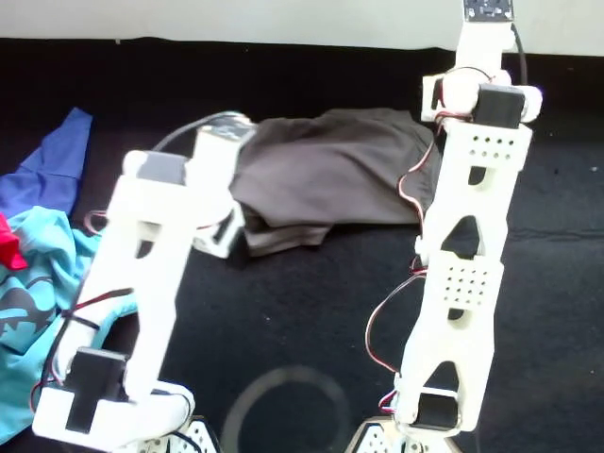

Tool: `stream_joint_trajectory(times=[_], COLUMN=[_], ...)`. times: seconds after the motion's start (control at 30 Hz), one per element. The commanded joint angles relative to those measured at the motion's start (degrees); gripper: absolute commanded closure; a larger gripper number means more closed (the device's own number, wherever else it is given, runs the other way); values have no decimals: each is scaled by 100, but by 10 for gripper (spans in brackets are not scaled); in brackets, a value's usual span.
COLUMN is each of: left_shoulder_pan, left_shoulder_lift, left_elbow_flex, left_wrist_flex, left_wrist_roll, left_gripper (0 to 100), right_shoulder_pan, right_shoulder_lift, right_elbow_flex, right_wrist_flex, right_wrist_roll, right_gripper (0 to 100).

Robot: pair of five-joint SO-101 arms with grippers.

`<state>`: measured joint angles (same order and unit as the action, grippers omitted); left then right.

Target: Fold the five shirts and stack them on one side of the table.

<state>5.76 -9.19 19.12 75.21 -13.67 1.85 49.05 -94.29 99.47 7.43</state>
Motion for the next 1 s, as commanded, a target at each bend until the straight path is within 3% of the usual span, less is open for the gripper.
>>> stream_joint_trajectory(times=[0.0,0.23,0.4,0.53,0.67,0.77,0.97], left_shoulder_pan=[514,690,409,145,-286,-804,-1903], left_shoulder_lift=[-171,242,1596,2369,2651,2642,2193], left_elbow_flex=[382,1288,787,-66,-954,-1543,-3231], left_wrist_flex=[-914,-3007,-3305,-2576,-1820,-1345,431], left_wrist_roll=[-9,35,114,114,158,290,299], left_gripper=[741,741,742,775,1000,995,991], right_shoulder_pan=[303,708,532,312,110,110,119], right_shoulder_lift=[-857,-2018,-3591,-5068,-6273,-6844,-7345], right_elbow_flex=[-708,-233,1182,2976,5077,6624,9235], right_wrist_flex=[163,171,171,163,145,119,-576], right_wrist_roll=[-18,-18,-18,-35,-44,-26,-18], right_gripper=[684,684,684,684,684,684,684])
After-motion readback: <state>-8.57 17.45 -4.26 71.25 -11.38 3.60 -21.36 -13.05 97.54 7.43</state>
